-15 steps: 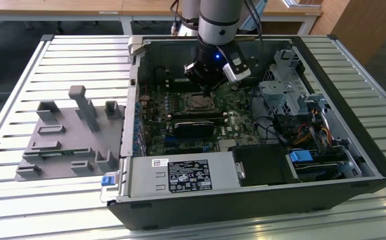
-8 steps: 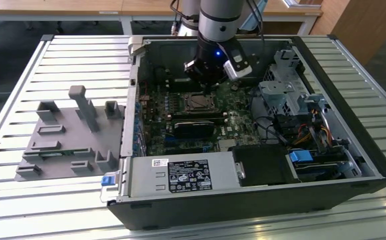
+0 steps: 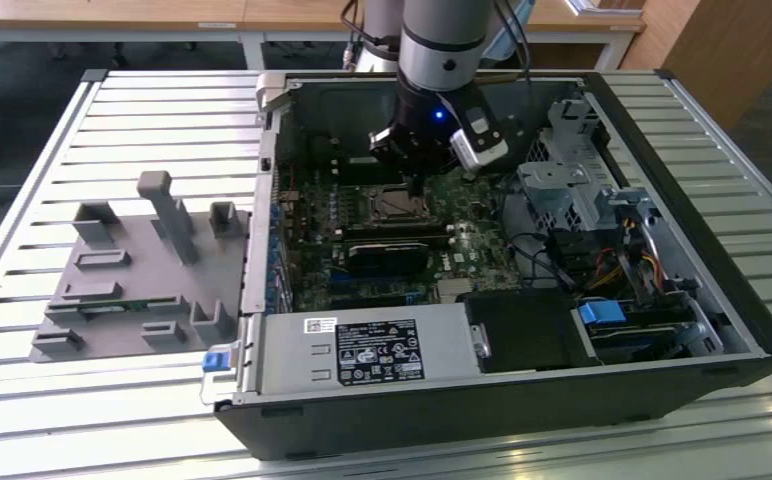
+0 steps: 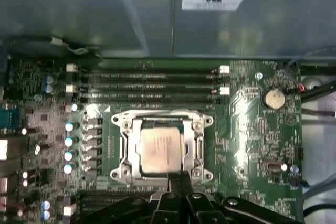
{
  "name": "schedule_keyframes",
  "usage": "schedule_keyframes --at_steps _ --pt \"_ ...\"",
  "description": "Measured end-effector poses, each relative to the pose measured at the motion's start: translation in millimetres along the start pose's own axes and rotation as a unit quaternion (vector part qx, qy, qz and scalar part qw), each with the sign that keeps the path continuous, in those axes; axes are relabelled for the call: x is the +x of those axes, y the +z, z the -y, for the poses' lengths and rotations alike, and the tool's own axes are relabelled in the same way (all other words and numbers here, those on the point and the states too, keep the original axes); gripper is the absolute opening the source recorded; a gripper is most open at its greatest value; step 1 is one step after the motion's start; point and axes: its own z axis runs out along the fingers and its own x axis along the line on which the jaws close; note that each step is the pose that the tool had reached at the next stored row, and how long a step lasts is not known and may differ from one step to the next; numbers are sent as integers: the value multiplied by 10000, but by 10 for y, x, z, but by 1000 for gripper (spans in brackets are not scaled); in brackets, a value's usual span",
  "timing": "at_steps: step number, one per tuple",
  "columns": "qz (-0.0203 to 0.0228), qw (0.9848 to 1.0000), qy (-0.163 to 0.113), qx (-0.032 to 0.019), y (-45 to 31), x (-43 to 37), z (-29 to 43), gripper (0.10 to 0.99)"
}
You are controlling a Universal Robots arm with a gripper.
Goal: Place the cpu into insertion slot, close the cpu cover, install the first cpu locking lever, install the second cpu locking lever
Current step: 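Install the second cpu locking lever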
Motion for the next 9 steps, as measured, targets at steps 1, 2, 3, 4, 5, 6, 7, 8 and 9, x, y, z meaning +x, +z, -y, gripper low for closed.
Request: schedule_keyframes --at_steps 1,2,3,4,5,6,7,8,9 --pt "0 10000 0 0 -1 0 22 106" --pt "0 10000 0 -1 -2 0 42 106" --pt "-5 10000 0 0 -3 -1 56 106" --pt "-16 10000 2 0 -4 -1 66 106" --pt "-34 10000 3 0 -4 -1 78 106" --pt "-54 10000 4 0 -3 -1 89 106" --pt "-65 10000 5 0 0 -2 105 106" --pt "-68 10000 5 -3 2 -2 130 106" --pt "-69 10000 5 -7 4 -2 155 106"
